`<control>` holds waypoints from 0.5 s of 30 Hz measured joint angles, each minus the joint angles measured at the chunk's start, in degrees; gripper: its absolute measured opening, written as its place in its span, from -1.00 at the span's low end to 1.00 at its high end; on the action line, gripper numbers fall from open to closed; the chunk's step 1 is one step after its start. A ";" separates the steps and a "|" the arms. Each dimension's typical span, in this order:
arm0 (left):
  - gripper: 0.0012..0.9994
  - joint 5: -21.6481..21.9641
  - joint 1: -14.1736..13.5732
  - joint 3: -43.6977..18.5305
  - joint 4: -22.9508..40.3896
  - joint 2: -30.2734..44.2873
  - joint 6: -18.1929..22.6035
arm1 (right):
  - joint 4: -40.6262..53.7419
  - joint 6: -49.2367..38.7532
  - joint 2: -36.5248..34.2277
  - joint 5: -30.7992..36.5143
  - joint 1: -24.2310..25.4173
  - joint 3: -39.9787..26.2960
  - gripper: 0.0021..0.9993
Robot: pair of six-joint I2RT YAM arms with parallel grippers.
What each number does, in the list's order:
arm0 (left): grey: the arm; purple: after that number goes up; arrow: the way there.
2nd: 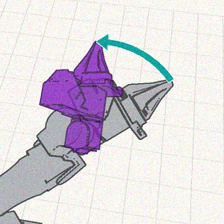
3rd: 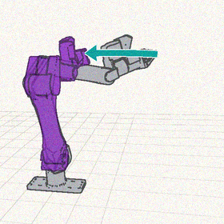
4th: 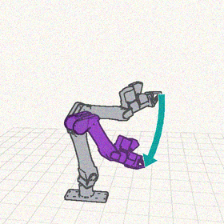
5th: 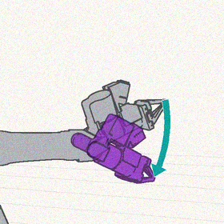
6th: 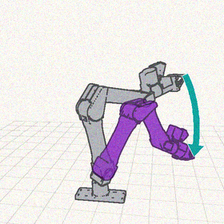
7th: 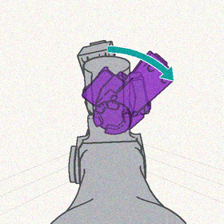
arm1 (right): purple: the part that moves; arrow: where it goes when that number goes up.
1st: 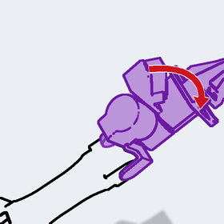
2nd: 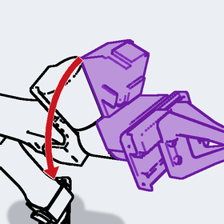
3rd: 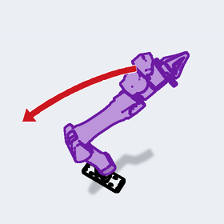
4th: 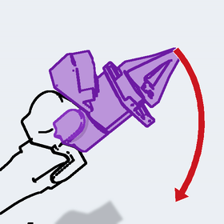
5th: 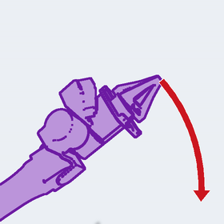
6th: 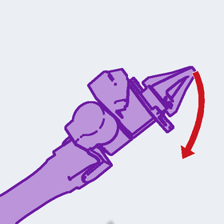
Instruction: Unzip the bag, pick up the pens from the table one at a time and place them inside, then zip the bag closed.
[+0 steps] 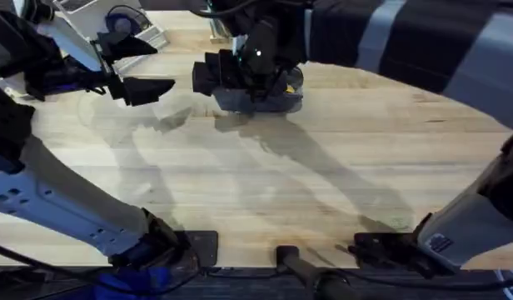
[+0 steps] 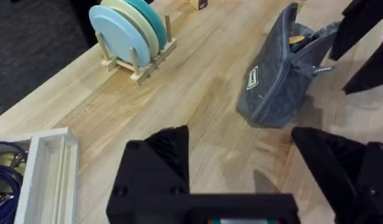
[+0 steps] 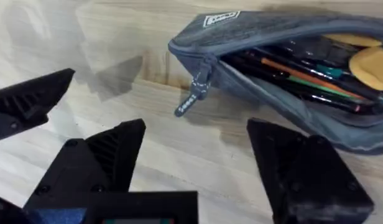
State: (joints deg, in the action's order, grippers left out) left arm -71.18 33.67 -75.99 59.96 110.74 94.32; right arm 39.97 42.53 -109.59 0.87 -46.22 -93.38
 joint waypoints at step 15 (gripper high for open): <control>0.99 0.00 0.00 0.00 0.00 0.00 0.00 | -0.94 1.22 -1.30 4.67 -0.02 -0.77 0.99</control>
State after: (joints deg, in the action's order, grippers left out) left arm -71.18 33.67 -75.99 59.96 110.74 94.32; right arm 39.03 43.75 -110.89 5.54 -46.24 -94.15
